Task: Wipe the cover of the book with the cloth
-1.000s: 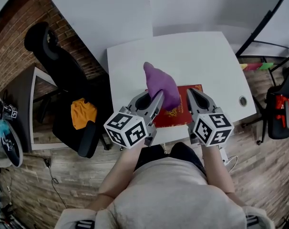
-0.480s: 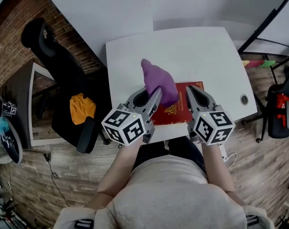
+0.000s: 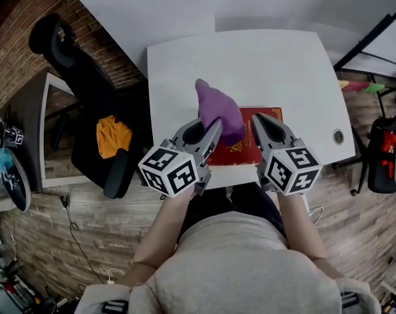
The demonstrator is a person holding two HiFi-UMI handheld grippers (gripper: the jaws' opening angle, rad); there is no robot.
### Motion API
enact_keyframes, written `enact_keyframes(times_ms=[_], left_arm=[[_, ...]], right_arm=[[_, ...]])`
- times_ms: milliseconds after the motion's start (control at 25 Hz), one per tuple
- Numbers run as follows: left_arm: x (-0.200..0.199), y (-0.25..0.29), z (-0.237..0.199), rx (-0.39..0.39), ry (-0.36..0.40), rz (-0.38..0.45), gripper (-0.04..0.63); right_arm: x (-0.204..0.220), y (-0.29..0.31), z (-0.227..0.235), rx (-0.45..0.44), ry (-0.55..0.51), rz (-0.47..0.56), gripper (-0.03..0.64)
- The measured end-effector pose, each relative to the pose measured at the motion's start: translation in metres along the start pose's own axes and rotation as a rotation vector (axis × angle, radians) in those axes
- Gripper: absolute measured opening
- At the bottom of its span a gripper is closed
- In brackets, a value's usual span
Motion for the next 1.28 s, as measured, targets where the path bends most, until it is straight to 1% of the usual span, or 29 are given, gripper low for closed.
enact_keyframes(times_ms=[240,440,640,760,920,1280], left_arm=[[0.007,-0.006,-0.005,-0.016,-0.02,-0.027,0.067],[0.013,-0.019,-0.015,-0.079,-0.019,-0.034,0.067],[0.02,-0.031,-0.031,-0.131,-0.017,-0.081,0.067],[0.025,-0.036,-0.04,-0.154,-0.015,-0.119,0.067],[0.031,-0.039,-0.048,-0.173,-0.034,-0.153,0.067],[0.034,-0.048,-0.071,-0.244,-0.048,-0.187,0.067]], right_arm=[[0.008,0.007,-0.004,-0.037,0.001,-0.046,0.023],[0.02,0.016,-0.009,-0.067,0.0,-0.089,0.023],[0.032,0.026,-0.018,-0.096,0.014,-0.122,0.023],[0.041,0.031,-0.02,-0.102,0.026,-0.148,0.023],[0.049,0.035,-0.018,-0.109,0.038,-0.17,0.023],[0.065,0.04,-0.014,-0.102,0.073,-0.198,0.023]])
Point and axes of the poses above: the fingertips, and each gripper's own axes: y forward along the fingers, z to its right, x out of its underside, the point moved 6 cm from there along -y, backward along the fingers, and after that the axes turned 1 degree about -y, right-handed, at the moved point
